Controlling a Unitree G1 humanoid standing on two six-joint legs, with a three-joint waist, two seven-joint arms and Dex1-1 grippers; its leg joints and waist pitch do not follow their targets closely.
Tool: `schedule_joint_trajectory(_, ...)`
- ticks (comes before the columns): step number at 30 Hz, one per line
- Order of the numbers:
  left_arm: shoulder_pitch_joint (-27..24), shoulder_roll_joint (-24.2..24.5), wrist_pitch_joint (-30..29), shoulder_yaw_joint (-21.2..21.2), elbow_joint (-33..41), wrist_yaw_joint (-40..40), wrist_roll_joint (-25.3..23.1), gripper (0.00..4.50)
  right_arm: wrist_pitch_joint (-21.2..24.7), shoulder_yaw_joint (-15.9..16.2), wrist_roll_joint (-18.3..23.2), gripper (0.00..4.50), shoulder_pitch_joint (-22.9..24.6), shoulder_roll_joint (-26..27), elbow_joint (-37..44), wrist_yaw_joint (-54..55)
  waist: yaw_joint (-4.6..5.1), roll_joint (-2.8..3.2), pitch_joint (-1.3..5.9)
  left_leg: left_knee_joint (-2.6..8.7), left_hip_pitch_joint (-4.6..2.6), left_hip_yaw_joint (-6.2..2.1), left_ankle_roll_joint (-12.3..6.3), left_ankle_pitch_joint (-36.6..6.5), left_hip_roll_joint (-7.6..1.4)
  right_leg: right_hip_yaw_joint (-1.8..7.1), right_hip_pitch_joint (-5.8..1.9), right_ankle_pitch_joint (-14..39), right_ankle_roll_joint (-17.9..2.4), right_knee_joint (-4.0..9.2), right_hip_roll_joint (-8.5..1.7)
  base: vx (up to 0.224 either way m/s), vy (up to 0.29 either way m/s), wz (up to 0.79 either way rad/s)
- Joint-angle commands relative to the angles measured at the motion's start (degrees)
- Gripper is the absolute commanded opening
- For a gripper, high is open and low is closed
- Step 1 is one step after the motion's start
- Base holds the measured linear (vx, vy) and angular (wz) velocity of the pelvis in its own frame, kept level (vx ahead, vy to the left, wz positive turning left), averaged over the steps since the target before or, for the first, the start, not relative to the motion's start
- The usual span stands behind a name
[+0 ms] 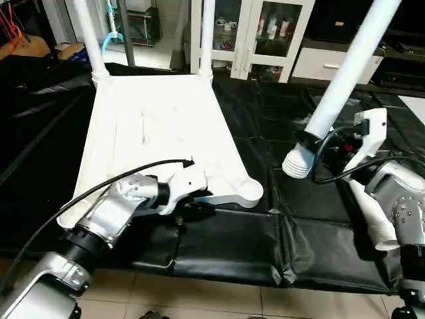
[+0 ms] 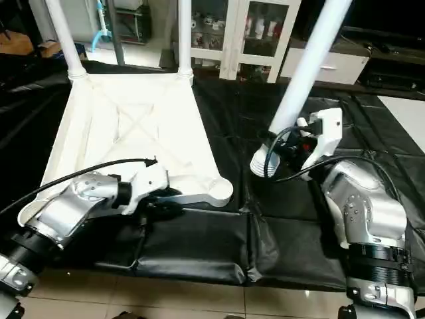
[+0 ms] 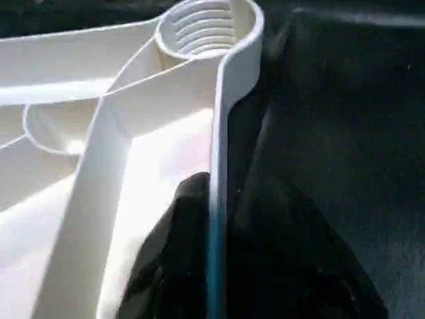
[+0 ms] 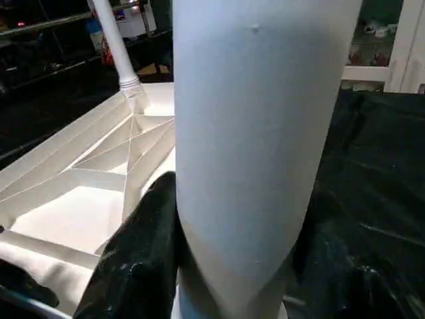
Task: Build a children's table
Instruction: Pick table leg
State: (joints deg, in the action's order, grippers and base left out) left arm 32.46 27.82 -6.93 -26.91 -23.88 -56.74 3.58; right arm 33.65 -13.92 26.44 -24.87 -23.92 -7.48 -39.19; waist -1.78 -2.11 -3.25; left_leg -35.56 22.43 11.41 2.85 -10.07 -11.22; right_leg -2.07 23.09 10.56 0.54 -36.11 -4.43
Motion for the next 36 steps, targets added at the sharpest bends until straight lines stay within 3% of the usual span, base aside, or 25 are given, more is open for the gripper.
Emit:
schedule_joint_trajectory(1,0.8,0.3,0.2,0.3,-1.2,-1.1,-0.6,1.04,0.6,-0.2,0.5,1.85,-0.1,-1.1,1.5,0.2,0.09,0.11,4.09,4.52,-1.87,-0.85,1.68,-12.8,-1.86,1.97,-1.81,12.6,-11.6,4.46,-2.94,0.0,0.0,0.0)
schedule_joint_trajectory(12,0.9,0.0,1.3,0.0,-3.3,-4.0,-1.8,0.13,1.7,0.3,1.5,1.85,-0.2,-0.7,2.1,0.1,0.1,0.12,3.9,4.66,-1.89,-0.89,1.7,-13.4,-1.91,2.0,-1.76,13.1,-11.7,4.57,-3.0,0.0,0.0,0.0)
schedule_joint_trajectory(18,-0.8,1.1,2.6,-3.5,-2.9,-4.8,-5.6,0.0,8.1,3.7,4.6,1.85,0.8,-1.0,3.6,-4.4,0.13,0.06,3.6,4.83,-1.91,-0.97,1.3,-14.2,-2.03,2.02,-1.71,13.8,-11.6,4.71,-3.04,0.0,0.0,0.0)
schedule_joint_trajectory(22,-3.0,1.9,-2.9,-4.2,0.6,-3.5,-7.4,0.0,12.0,3.7,7.6,1.85,0.3,1.6,4.7,-3.1,0.34,-0.21,3.03,5.08,-1.92,-0.97,1.46,-15.0,-2.12,2.11,-1.34,16.3,-11.3,4.95,-3.15,0.0,0.0,0.0)
schedule_joint_trajectory(24,-4.0,2.2,-5.8,-3.9,2.4,-3.4,-7.3,0.0,13.0,3.4,8.2,1.85,-0.3,2.9,4.5,-1.8,0.44,0.0,2.99,5.18,-2.05,-1.09,2.1,-16.0,-2.12,2.12,-1.18,18.6,-10.8,5.07,-3.24,0.0,0.0,0.0)
schedule_joint_trajectory(25,-4.2,2.3,-6.6,-3.7,3.0,-3.5,-7.0,0.0,13.1,3.6,8.3,1.85,-0.3,3.1,4.5,-1.8,0.51,-0.34,2.86,5.26,-2.03,-1.12,2.46,-16.6,-2.09,2.13,-1.13,20.0,-10.3,5.16,-3.2,0.0,0.0,0.0)
schedule_joint_trajectory(27,-5.1,2.5,-9.4,-2.8,5.6,-3.8,-5.6,0.0,13.2,4.4,8.3,1.85,-0.2,3.8,4.4,-2.0,0.56,-0.18,2.86,5.37,-2.07,-1.06,2.65,-15.8,-2.11,2.15,-1.02,18.5,-10.2,5.19,-3.08,0.0,0.0,0.0)
schedule_joint_trajectory(28,-5.4,2.4,-10.4,-2.3,6.6,-3.8,-4.9,0.0,13.5,4.7,8.5,1.85,-0.3,4.1,4.2,-2.1,0.63,-0.7,2.72,5.42,-2.0,-1.01,2.51,-15.8,-2.11,2.17,-1.01,18.6,-10.0,5.29,-3.05,0.0,0.0,0.0)
schedule_joint_trajectory(29,-5.5,2.3,-10.5,-2.1,7.3,-4.3,-4.2,0.0,13.4,4.9,8.5,1.85,-0.3,4.4,3.7,-2.2,0.6,-0.85,2.7,5.42,-1.96,-1.01,2.41,-15.6,-2.08,2.18,-1.07,18.6,-10.0,5.18,-3.09,0.0,0.0,0.0)
schedule_joint_trajectory(30,-5.7,2.2,-10.7,-2.1,8.2,-4.8,-3.5,0.0,13.2,5.3,8.1,1.85,-0.3,4.5,2.5,-2.7,0.54,-0.55,2.8,5.42,-2.01,-0.97,2.14,-14.5,-2.01,2.2,-1.1,17.7,-10.0,5.19,-3.1,0.0,0.0,0.0)
schedule_joint_trajectory(33,-6.1,2.0,-10.6,-2.0,9.9,-5.7,-3.3,0.0,11.8,6.4,6.7,1.85,-0.3,4.4,0.1,-3.6,0.52,-0.58,2.83,5.48,-2.0,-0.93,2.07,-13.8,-2.04,2.16,-1.19,16.3,-10.3,5.14,-3.08,0.0,0.0,0.0)
schedule_joint_trajectory(36,-6.3,1.9,-10.8,-1.9,10.8,-5.9,-3.1,0.0,11.1,6.7,6.4,1.85,-0.4,4.4,-0.9,-4.0,0.39,-0.58,3.04,5.45,-2.06,-0.73,1.32,-11.0,-2.03,2.13,-1.48,11.7,-11.2,4.82,-2.97,0.0,0.0,0.0)
